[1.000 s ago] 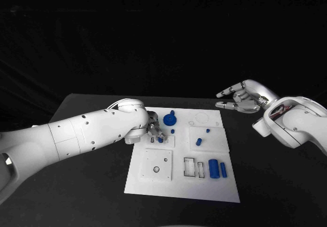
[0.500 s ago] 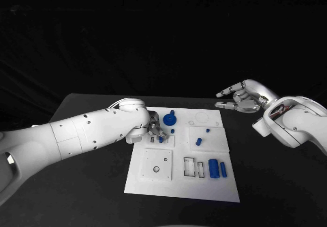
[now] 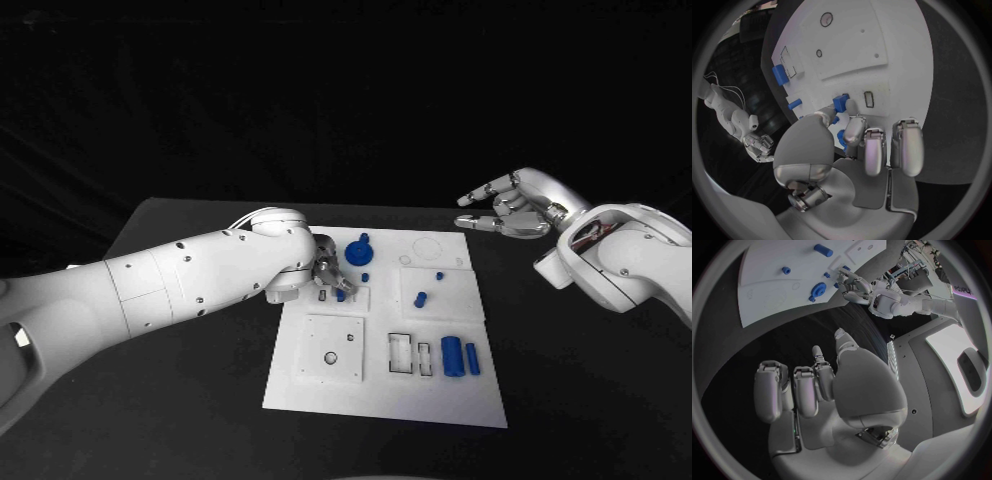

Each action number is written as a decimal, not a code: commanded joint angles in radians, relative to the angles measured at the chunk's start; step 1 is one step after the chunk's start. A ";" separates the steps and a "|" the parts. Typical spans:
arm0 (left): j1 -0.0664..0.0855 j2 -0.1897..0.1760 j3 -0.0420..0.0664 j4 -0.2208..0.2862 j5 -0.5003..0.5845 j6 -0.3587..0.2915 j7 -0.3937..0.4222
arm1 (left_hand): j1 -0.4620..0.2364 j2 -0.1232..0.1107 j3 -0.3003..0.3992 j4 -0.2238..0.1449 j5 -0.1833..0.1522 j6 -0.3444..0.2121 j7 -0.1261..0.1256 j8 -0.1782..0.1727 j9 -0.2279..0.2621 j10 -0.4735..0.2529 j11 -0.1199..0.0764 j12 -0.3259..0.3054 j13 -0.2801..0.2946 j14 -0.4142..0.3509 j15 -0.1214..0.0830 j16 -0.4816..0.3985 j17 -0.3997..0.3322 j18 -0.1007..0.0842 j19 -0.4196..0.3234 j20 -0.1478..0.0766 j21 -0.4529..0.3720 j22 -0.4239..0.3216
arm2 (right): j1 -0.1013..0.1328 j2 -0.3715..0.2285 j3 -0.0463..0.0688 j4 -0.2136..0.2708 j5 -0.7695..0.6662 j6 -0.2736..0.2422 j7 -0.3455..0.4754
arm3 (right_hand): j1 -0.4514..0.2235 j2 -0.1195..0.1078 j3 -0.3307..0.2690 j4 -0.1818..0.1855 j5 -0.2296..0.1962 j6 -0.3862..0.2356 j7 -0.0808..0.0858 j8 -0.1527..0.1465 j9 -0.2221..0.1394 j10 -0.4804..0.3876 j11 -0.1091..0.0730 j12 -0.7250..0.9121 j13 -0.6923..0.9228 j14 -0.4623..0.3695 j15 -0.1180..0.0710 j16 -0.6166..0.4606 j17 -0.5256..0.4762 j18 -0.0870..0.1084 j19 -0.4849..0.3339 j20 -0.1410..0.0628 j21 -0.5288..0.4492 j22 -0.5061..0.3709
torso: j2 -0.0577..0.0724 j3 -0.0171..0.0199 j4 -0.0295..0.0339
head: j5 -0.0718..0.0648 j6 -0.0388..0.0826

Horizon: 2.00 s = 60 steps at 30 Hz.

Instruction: Assemble the parts on the task board

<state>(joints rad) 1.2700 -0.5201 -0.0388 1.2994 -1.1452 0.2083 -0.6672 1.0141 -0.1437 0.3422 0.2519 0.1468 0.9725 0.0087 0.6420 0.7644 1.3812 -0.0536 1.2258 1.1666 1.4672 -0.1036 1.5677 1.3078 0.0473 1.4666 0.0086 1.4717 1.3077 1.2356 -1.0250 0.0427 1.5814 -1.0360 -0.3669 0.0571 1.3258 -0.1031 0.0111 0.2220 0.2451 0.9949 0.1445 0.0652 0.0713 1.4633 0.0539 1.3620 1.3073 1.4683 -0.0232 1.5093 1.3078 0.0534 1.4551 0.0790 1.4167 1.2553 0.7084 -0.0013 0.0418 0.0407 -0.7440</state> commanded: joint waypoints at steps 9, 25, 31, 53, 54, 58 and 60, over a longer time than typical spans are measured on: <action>-0.008 -0.007 -0.005 0.000 0.006 0.035 -0.006 | -0.004 0.003 -0.051 0.015 -0.001 0.008 0.001 0.000 0.003 0.009 -0.003 0.007 0.002 0.104 -0.008 0.003 0.263 -0.015 0.058 -0.010 0.006 0.119 | 0.000 0.000 0.000 -0.001 -0.002 0.017 0.000 | -0.014 0.000 -0.008 0.001 -0.010 -0.004 -0.002 0.004 0.002 -0.002 0.002 -0.007 0.122 0.076 0.002 -0.004 0.146 0.011 -0.005 0.001 -0.005 -0.003 | 0.000 -0.0001 -0.0001 | -0.001 -0.001; -0.009 -0.023 0.001 0.017 0.013 0.009 -0.002 | -0.006 0.004 -0.156 0.036 0.000 0.010 -0.002 0.002 0.009 0.009 -0.005 0.003 -0.003 0.104 -0.010 0.003 0.263 -0.016 0.059 -0.012 0.006 0.122 | 0.000 0.001 0.000 -0.004 -0.002 0.018 0.000 | -0.015 0.001 -0.010 0.002 -0.013 -0.004 -0.002 0.004 0.002 -0.004 0.002 -0.009 0.120 0.075 0.002 -0.005 0.143 0.011 -0.006 0.001 -0.006 -0.004 | -0.001 -0.0001 0.0002 | -0.002 -0.001; -0.008 -0.051 0.015 0.050 0.058 -0.028 0.006 | -0.007 0.013 -0.195 0.037 0.001 -0.002 0.001 -0.001 0.012 -0.006 -0.004 -0.018 -0.027 0.104 -0.010 0.003 0.263 -0.008 0.048 -0.012 -0.016 0.091 | 0.000 0.002 0.000 -0.010 -0.002 0.018 0.000 | -0.016 0.001 -0.010 0.002 -0.013 -0.004 -0.002 0.004 0.002 -0.004 0.002 -0.009 0.120 0.075 0.002 -0.005 0.143 0.011 -0.006 0.001 -0.006 -0.005 | -0.001 0.0000 -0.0003 | -0.001 0.002; 0.125 -0.052 0.061 -0.086 0.117 0.161 0.017 | 0.109 0.062 -0.377 0.038 -0.017 -0.105 0.068 -0.151 -0.137 -0.126 0.054 -0.177 -0.235 0.104 0.037 0.003 0.263 0.026 0.000 0.031 -0.153 -0.076 | 0.000 0.005 -0.003 -0.032 -0.001 0.022 -0.006 | -0.018 0.002 -0.012 0.004 -0.016 -0.003 -0.002 0.004 0.002 -0.003 0.001 -0.008 0.121 0.075 0.002 -0.005 0.144 0.011 -0.006 0.001 -0.007 -0.005 | 0.002 -0.0003 0.0006 | 0.011 0.021; 0.126 -0.041 0.060 -0.107 0.108 0.160 0.019 | 0.111 0.063 -0.379 0.038 -0.017 -0.103 0.068 -0.151 -0.140 -0.125 0.054 -0.175 -0.235 0.104 0.037 0.003 0.263 0.026 0.001 0.031 -0.152 -0.074 | 0.000 0.006 -0.003 -0.033 -0.001 0.022 -0.005 | -0.018 0.002 -0.012 0.004 -0.016 -0.003 -0.002 0.004 0.002 -0.003 0.001 -0.008 0.121 0.075 0.002 -0.005 0.144 0.011 -0.006 0.001 -0.007 -0.005 | 0.002 -0.0007 0.0002 | 0.012 0.021; 0.127 0.002 0.054 -0.177 0.050 0.147 0.030 | 0.113 0.071 -0.383 0.039 -0.017 -0.098 0.067 -0.154 -0.147 -0.121 0.054 -0.169 -0.231 0.104 0.037 0.003 0.263 0.025 0.003 0.030 -0.149 -0.070 | 0.000 0.010 -0.003 -0.034 -0.001 0.023 -0.004 | -0.018 0.002 -0.012 0.004 -0.016 -0.003 -0.002 0.004 0.002 -0.003 0.001 -0.008 0.121 0.075 0.002 -0.005 0.144 0.011 -0.006 0.001 -0.007 -0.005 | 0.004 -0.0019 -0.0013 | 0.013 0.021; 0.125 0.026 0.050 -0.217 0.022 0.146 0.039 | 0.114 0.076 -0.388 0.038 -0.019 -0.091 0.066 -0.154 -0.153 -0.117 0.052 -0.164 -0.226 0.104 0.036 0.003 0.263 0.024 0.005 0.030 -0.145 -0.065 | 0.000 0.013 -0.003 -0.034 -0.001 0.023 -0.004 | -0.017 0.002 -0.013 0.004 -0.016 -0.003 -0.002 0.004 0.002 -0.003 0.001 -0.008 0.121 0.075 0.002 -0.005 0.145 0.011 -0.006 0.001 -0.006 -0.005 | 0.006 -0.0023 -0.0029 | 0.016 0.023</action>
<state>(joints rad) 1.3958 -0.5047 0.0121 1.1010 -1.0507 0.3216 -0.6547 1.1237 -0.0764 -0.0397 0.2899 0.1320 0.8740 0.0748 0.4947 0.6134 1.2563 -0.0002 1.0561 0.9383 1.4689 -0.0730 1.5677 1.3074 0.0702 1.4629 0.0375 1.3207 1.2408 1.2354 -1.0143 0.0395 1.5474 -1.0345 -0.3578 0.0523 1.3198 -0.1013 0.0028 0.2249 0.2358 0.9949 0.1445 0.0652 0.0718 1.4633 0.0539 1.3581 1.3075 1.4683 -0.0232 1.5093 1.3073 0.0534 1.4552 0.0791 1.4170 1.2516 0.7117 -0.0027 0.0409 0.0545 -0.7223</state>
